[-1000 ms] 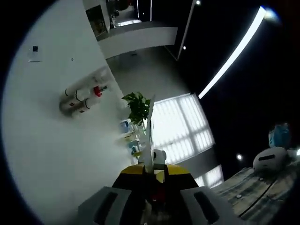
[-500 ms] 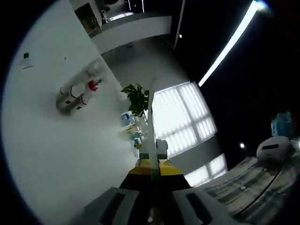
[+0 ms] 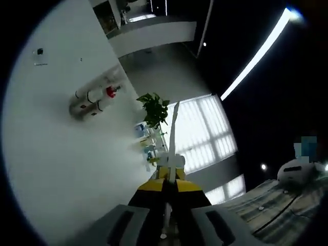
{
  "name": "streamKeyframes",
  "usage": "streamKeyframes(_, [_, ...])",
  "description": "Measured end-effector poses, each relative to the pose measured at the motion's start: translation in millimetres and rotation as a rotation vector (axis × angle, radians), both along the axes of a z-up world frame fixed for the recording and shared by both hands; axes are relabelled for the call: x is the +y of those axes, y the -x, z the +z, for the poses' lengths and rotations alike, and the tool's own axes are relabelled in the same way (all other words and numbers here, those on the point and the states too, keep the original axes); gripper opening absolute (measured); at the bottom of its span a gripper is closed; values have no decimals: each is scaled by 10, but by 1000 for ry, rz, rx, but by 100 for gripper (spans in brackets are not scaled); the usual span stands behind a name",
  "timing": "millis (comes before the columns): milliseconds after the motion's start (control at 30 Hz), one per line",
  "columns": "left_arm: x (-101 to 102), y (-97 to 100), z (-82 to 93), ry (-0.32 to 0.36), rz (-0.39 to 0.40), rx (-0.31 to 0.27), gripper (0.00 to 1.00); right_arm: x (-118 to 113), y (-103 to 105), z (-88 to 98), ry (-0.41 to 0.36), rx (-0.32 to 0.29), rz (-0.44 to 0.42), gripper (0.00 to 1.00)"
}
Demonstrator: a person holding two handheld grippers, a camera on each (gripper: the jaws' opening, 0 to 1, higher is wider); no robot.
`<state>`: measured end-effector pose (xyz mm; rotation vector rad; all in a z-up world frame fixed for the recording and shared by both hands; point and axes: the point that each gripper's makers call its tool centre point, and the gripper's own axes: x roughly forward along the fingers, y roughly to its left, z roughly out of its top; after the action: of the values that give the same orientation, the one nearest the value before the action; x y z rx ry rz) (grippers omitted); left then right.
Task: Arrange the skincare products in the storage area until every visible bottle or jar stands upright without overlapping.
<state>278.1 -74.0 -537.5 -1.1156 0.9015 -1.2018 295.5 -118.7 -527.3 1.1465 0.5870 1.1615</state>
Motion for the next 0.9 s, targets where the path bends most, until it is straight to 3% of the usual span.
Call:
streamKeyframes(100, [-90,64,-2,0,-17,-4,7,21,24,1,-2,3,0,0])
streamKeyframes(200, [-150,145,-28,-15,-44,-44,4,56,46,-2,-8,7,1,0])
streamKeyframes(467, [-108,124,-37,-21,-16,-64,2,59,22,-60,-3,28,-29,2])
streamKeyframes(900, [66,-126,23,-20,66,-79,1,-10,-58,-100,18,6,-95,14])
